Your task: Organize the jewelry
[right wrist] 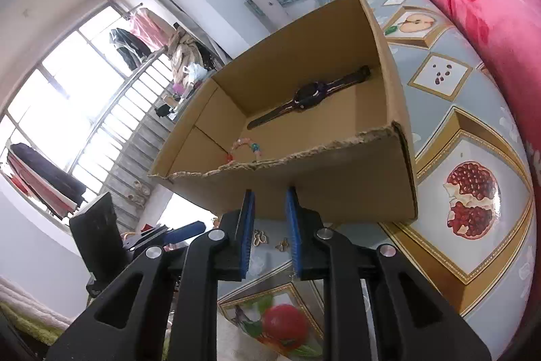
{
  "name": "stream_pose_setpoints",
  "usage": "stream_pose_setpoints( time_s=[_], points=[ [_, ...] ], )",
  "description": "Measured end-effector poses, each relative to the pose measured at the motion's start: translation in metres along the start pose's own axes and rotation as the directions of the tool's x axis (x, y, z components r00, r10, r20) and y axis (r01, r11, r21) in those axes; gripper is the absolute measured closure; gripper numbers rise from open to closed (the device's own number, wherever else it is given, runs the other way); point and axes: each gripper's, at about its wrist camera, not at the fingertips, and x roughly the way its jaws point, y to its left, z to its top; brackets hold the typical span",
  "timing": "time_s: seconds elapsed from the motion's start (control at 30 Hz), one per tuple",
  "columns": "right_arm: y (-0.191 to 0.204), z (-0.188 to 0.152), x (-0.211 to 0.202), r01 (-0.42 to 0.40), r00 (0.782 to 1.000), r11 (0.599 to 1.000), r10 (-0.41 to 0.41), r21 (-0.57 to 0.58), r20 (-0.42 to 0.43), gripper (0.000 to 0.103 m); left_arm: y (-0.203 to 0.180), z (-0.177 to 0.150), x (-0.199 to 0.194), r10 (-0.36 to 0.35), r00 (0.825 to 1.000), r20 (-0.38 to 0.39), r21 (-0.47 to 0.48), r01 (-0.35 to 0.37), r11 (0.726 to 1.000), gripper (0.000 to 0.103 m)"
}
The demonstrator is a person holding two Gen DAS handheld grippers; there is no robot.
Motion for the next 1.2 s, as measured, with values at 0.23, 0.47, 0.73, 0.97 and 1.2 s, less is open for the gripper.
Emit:
stream_pose_setpoints(
  time_s=[0.23, 0.47, 0.73, 0.97, 1.2],
  points=[
    [-0.010, -0.003, -0.003, -0.013, 1.000, 1.000, 0.013, 0.020, 0.001, 0.076, 0.003, -0.002, 0.014, -0.029, 0.996, -0.083, -0.010, 0.028, 1.000, 0.044],
    [-0.015, -0.006, -0.003, -0.033, 0.999, 0.999, 0.033, 0.022, -0.002, 0.073, 0.013, -0.012, 0.010, -0.059, 0.986, -0.154, -0.068, 0.049, 0.996, 0.043],
    [-0.012, -0.009, -0.002, -0.072, 0.997, 0.997, 0.072, 0.015, -0.008, 0.071, 0.002, -0.004, 0.004, -0.052, 0.994, -0.093, -0.048, 0.048, 0.998, 0.042],
    [-0.005, -0.014, -0.003, -0.077, 0.997, 0.997, 0.077, 0.000, -0.018, 0.068, 0.015, 0.000, 0.024, -0.108, 0.989, -0.099, -0.125, 0.096, 0.987, 0.038],
    [-0.007, -0.015, 0.006, -0.081, 0.996, 0.997, 0.081, 0.015, -0.039, 0.066, 0.028, -0.020, 0.001, -0.070, 0.991, -0.116, -0.139, 0.054, 0.989, 0.038]
  ],
)
